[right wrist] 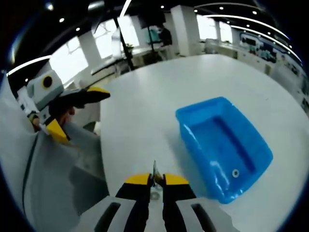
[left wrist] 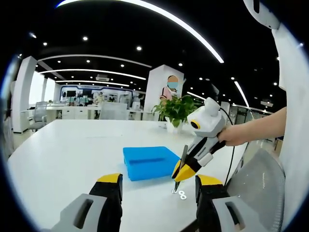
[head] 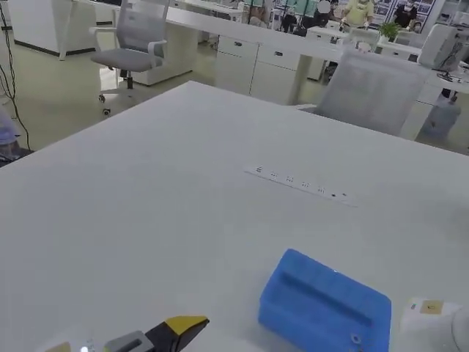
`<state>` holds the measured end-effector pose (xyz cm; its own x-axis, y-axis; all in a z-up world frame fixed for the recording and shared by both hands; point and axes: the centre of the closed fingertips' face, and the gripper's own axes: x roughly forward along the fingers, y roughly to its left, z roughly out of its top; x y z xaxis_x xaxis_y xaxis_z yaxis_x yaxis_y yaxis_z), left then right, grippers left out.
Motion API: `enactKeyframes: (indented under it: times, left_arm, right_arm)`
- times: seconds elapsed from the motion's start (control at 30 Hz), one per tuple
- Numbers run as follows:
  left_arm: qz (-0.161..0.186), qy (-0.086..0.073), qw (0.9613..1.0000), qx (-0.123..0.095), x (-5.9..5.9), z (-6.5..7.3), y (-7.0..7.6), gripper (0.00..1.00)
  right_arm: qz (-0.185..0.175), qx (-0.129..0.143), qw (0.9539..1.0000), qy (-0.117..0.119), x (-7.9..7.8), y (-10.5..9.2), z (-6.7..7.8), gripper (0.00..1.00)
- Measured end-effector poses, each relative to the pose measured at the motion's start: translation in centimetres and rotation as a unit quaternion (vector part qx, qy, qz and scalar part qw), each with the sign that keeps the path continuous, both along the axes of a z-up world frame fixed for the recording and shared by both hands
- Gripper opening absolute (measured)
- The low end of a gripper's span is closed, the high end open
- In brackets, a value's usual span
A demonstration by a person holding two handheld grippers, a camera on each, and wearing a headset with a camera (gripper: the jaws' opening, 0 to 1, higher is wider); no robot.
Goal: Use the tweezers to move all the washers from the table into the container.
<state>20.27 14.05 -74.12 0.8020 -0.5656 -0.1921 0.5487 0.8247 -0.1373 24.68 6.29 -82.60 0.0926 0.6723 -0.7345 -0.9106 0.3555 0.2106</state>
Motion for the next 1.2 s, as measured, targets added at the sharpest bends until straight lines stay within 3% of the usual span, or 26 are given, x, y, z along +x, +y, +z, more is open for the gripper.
enactKeyframes:
  times: [0.33,0.63,0.77,0.83,0.93,1.2]
  left_arm:
    - [0.0,0.001,1.0,0.001,0.0,-0.1,0.0,0.6]
    - [-0.001,0.002,1.0,0.002,-0.1,-0.2,0.0,0.59]
    - [-0.002,0.004,1.0,0.003,-0.2,-0.2,-0.1,0.59]
    - [-0.003,0.004,1.0,0.003,-0.2,-0.2,-0.1,0.59]
    - [-0.004,0.004,1.0,0.003,-0.2,-0.2,-0.1,0.59]
    - [-0.006,0.006,1.0,0.004,-0.3,-0.3,-0.1,0.59]
  right_arm:
    - [0.016,-0.014,0.9997,-0.01,-0.7,0.2,-0.3,0.05]
    - [0.055,-0.032,0.9956,-0.068,-1.1,0.3,-0.5,0.04]
    - [0.045,-0.031,0.9958,-0.073,-1.1,0.1,-0.3,0.04]
    - [0.034,-0.022,0.9961,-0.078,-0.7,0.1,0.4,0.04]
    - [0.006,0.011,0.9982,-0.058,-0.2,0.6,1.8,0.04]
    - [-0.016,0.045,0.9971,-0.059,2.1,0.3,5.0,0.04]
